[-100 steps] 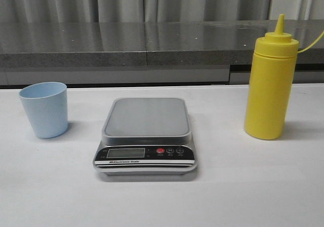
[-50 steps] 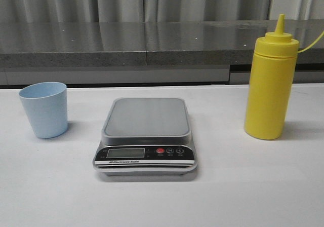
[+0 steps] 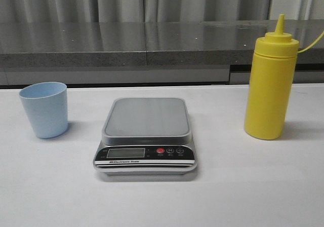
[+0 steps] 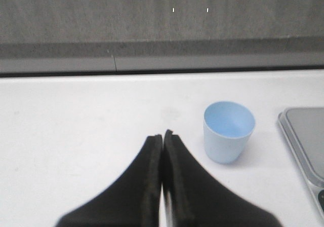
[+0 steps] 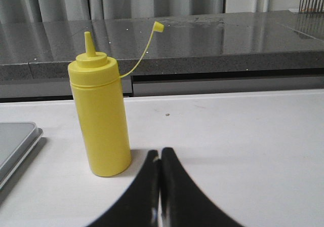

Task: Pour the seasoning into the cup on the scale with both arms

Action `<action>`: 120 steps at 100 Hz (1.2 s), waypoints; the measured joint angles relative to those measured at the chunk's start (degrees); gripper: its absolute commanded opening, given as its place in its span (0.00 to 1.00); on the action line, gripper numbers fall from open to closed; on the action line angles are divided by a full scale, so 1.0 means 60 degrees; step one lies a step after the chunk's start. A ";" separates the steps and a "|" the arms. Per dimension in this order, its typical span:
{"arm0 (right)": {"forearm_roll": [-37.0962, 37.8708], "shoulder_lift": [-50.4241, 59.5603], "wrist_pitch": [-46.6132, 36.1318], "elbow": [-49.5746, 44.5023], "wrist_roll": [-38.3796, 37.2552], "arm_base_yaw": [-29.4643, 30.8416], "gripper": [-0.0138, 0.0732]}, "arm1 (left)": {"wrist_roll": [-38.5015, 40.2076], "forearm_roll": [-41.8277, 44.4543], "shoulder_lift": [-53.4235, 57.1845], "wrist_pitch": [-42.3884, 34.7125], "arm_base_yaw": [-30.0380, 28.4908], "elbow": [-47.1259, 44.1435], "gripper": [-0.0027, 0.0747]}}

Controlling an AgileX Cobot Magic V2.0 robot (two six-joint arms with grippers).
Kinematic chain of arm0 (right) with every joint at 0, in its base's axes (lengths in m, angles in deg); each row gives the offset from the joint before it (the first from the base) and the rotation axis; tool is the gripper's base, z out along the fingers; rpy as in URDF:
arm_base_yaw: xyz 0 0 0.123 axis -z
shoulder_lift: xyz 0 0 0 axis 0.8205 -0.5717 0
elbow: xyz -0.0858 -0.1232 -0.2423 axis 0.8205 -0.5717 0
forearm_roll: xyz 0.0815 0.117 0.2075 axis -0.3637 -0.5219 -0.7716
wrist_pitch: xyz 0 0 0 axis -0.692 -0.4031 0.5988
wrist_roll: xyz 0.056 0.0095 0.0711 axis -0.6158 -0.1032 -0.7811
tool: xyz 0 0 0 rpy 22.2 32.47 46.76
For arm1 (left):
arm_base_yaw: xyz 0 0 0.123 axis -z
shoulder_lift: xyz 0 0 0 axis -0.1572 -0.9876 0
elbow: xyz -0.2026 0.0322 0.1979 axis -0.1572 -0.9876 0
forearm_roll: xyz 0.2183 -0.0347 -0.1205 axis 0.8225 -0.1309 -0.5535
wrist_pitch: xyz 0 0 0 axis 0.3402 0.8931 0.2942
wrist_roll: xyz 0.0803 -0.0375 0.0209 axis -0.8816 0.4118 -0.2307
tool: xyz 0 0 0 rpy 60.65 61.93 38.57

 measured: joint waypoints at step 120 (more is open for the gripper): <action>0.0000 0.0000 0.0000 0.0000 0.0000 0.0000 0.08 | -0.0735 -0.1206 -1.1177 0.2530 0.0989 0.6817 0.67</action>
